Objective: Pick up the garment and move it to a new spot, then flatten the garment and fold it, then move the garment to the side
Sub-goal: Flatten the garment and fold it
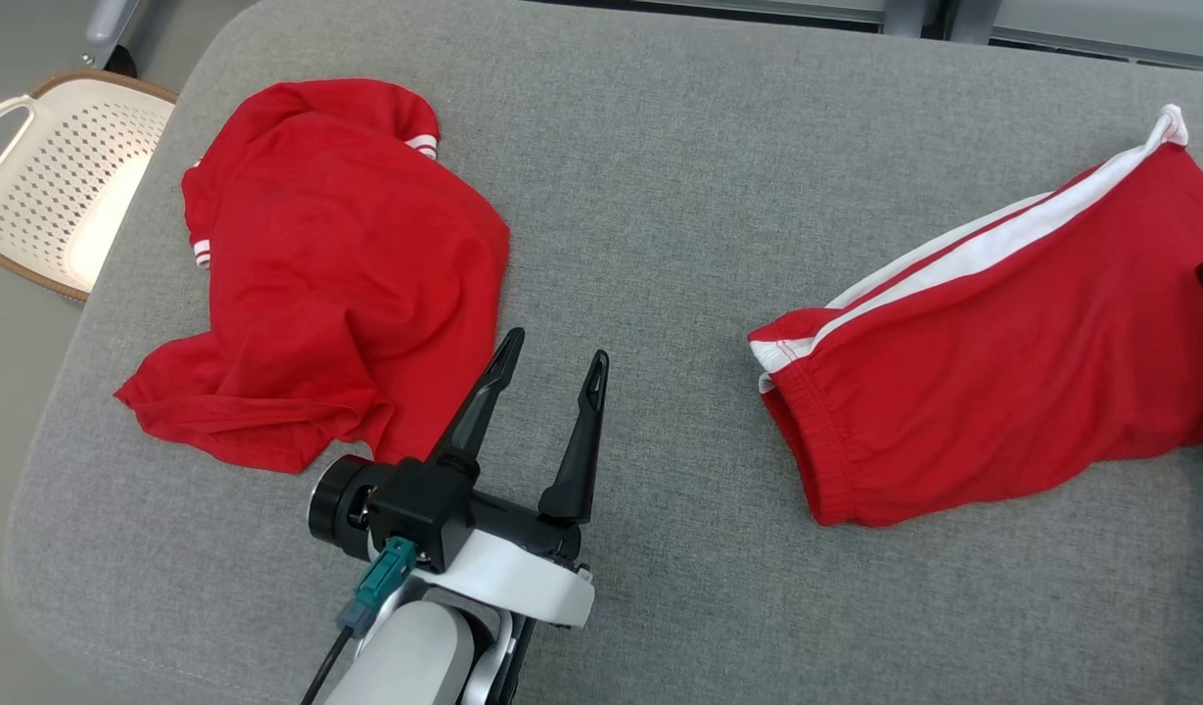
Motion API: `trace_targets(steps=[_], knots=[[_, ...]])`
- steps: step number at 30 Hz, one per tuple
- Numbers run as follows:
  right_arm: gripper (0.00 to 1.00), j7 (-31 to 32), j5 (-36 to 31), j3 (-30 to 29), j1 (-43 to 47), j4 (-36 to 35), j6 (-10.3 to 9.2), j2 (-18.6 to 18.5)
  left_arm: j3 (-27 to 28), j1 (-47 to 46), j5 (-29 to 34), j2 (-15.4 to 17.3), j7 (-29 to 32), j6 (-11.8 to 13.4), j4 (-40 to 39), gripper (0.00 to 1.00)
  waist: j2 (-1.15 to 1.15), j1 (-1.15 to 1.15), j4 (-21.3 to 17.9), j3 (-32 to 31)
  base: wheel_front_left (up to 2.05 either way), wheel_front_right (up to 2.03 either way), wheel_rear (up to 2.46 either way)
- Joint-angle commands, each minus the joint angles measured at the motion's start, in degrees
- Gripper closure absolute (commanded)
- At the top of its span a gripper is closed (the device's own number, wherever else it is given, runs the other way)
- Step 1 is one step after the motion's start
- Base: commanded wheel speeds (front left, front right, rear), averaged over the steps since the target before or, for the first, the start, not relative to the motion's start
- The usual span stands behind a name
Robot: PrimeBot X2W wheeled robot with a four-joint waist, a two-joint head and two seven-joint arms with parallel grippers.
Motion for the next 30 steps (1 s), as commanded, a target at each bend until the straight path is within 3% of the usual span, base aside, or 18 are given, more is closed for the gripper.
trace_targets(steps=[1, 2, 3, 10, 21, 30], knots=[[0.0, 1.6, 0.9, 1.4, 0.8, 2.2, 0.2, 3.2, 0.0, -1.0, -0.2, 0.2, 0.0, 0.4, -0.2, 0.0, 0.0, 0.0, 0.2, 0.3, 0.0, 0.0, 0.0], [0.87, 1.6, 1.0, 1.8, 0.0, 3.0, 0.19, 3.3, -0.1, -1.0, -0.5, 0.2, 0.0, 0.6, -0.2, 0.0, 0.0, 0.0, 0.3, 0.4, 0.0, 0.0, 0.0], [1.0, 0.9, 0.9, 1.9, -0.4, 3.2, 0.2, 3.2, -0.1, -1.1, -0.5, 0.2, 0.0, 0.7, -0.2, 0.0, 0.0, 0.0, 0.3, 0.4, 0.0, 0.0, 0.0], [1.0, -5.1, 2.0, 1.9, 1.1, 3.1, 0.08, 2.9, 0.3, 0.4, -0.6, 0.2, 0.0, 0.2, 1.0, 0.0, 0.0, 0.0, -1.1, -1.7, 0.0, 0.0, 0.0], [1.0, -13.2, 5.5, 0.9, 8.9, -0.5, 0.07, 0.8, 2.8, 2.9, 0.0, 0.2, 0.0, -1.3, 2.4, 0.0, 0.0, 0.0, -7.1, -7.1, 0.0, 0.0, 0.0], [1.0, -18.8, 4.2, -0.3, 12.5, 5.0, 0.11, 1.3, 4.1, 4.4, -0.4, 0.2, 0.0, -2.2, 3.0, 0.0, 0.0, 0.0, -10.2, -10.1, 0.0, 0.0, 0.0]])
